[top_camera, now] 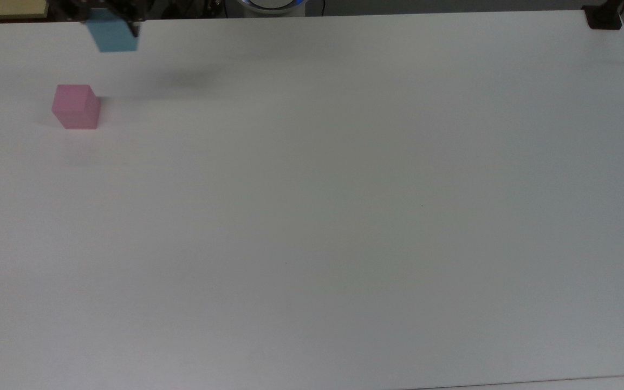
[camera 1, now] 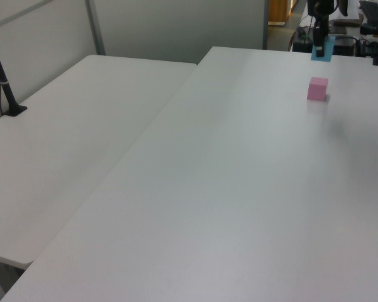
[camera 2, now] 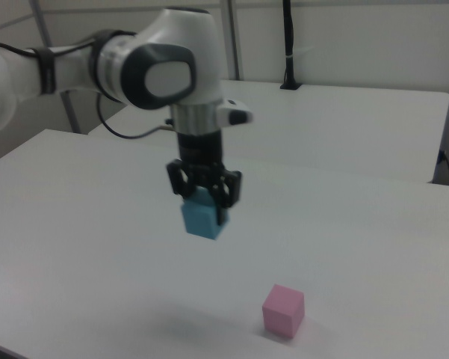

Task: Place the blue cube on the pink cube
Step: 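Lower the light-blue cube onto the top of the pink cube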

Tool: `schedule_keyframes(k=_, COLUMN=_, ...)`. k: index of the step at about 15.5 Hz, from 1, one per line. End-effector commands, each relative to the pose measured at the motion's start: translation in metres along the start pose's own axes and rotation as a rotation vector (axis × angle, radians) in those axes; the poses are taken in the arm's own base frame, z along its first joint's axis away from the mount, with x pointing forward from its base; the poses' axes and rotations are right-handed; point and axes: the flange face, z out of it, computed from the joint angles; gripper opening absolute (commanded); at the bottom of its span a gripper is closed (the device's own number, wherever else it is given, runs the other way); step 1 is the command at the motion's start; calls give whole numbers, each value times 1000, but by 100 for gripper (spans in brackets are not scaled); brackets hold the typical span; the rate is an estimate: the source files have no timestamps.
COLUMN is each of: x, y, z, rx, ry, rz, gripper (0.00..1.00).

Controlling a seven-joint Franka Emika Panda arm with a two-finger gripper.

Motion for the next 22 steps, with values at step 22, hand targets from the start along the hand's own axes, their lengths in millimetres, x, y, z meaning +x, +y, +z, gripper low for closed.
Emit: schedule_keyframes(k=22, x=34, y=114, z=115, rx=-85, ry=-12, rz=26, gripper=37)
